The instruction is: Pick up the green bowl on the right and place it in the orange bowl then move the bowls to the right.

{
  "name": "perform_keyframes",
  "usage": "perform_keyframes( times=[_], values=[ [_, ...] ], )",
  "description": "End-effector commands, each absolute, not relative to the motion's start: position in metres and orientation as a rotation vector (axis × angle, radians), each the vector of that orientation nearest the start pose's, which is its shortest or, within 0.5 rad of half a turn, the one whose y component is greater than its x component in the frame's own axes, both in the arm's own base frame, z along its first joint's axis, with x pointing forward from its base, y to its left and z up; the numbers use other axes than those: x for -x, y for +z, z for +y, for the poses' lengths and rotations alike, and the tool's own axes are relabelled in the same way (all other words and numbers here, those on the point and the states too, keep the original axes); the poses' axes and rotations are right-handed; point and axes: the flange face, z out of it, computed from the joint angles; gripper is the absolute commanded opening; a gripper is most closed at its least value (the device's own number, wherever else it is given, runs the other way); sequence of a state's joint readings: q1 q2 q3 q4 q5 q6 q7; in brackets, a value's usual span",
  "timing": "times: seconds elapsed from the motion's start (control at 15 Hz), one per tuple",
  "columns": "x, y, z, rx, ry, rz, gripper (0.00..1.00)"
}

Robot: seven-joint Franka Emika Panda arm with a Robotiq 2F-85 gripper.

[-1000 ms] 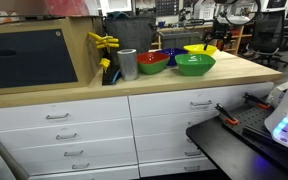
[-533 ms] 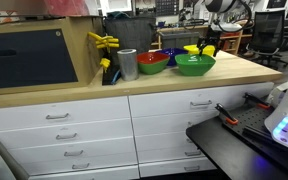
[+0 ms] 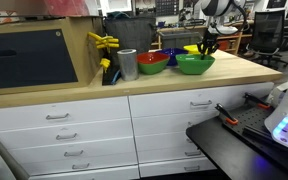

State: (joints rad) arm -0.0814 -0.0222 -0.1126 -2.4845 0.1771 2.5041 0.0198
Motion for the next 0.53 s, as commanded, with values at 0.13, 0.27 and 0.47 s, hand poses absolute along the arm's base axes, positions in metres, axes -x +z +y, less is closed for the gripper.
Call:
perform_keyframes(
  times=[0.13, 0.27, 0.47],
  values=[
    [-0.473, 0.311, -0.089, 2.952, -0.093, 0.477, 0.00],
    [-0.472, 0.319, -0.088, 2.938, -0.080, 0.448, 0.02],
    [-0.470, 0.334, -0.086, 2.915, -0.028, 0.403, 0.03]
  ],
)
